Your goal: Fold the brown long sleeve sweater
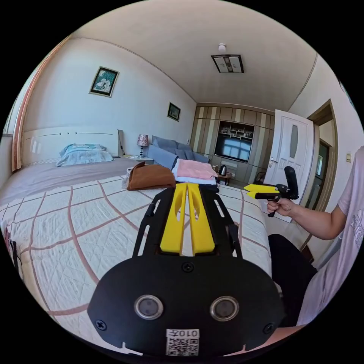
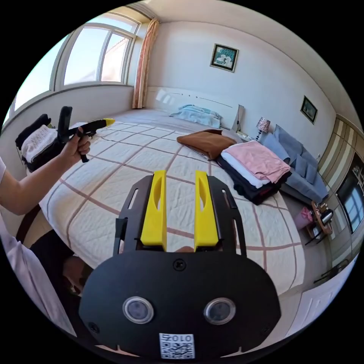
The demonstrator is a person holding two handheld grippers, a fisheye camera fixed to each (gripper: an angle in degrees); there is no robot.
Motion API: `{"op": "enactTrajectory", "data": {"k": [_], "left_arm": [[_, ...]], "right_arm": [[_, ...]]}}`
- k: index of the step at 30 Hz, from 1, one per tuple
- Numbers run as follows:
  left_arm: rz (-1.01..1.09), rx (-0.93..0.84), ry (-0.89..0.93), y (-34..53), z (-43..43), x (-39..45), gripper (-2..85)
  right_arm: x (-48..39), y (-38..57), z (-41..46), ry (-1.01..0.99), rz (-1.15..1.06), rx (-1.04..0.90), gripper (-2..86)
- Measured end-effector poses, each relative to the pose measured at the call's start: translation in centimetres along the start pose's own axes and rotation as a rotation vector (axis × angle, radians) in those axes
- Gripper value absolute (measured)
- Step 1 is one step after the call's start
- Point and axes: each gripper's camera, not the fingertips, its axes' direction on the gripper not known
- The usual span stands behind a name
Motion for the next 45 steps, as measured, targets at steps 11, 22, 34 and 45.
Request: {"op": "enactTrajectory", "data": {"k": [11,22,34,45], "left_arm": [[0.008,0.107,0.06,7.5,-0.3,-5.6,-0.2],[0.045,0.232,0.298,10.5,-0.9,-10.8,-0.2],[-0.142,0.451,0.631,12.4,-2.1,-17.0,0.3],[-0.258,-0.222,-0.219,16.7,-16.5,-0.6,2.2]], "right_arm": [[-2.5,-16.9,22.4,0.223,-0.335,-0.044,12.4],[-0.7,-25.9,36.2,0.22,-0.367,-0.272,5.1],[-3.0,-19.2,3.0,-0.439,-0.235,-0.266,6.1],[-13.4,4.9,1.9,-0.662,-0.048,-0.156,13.6]]}}
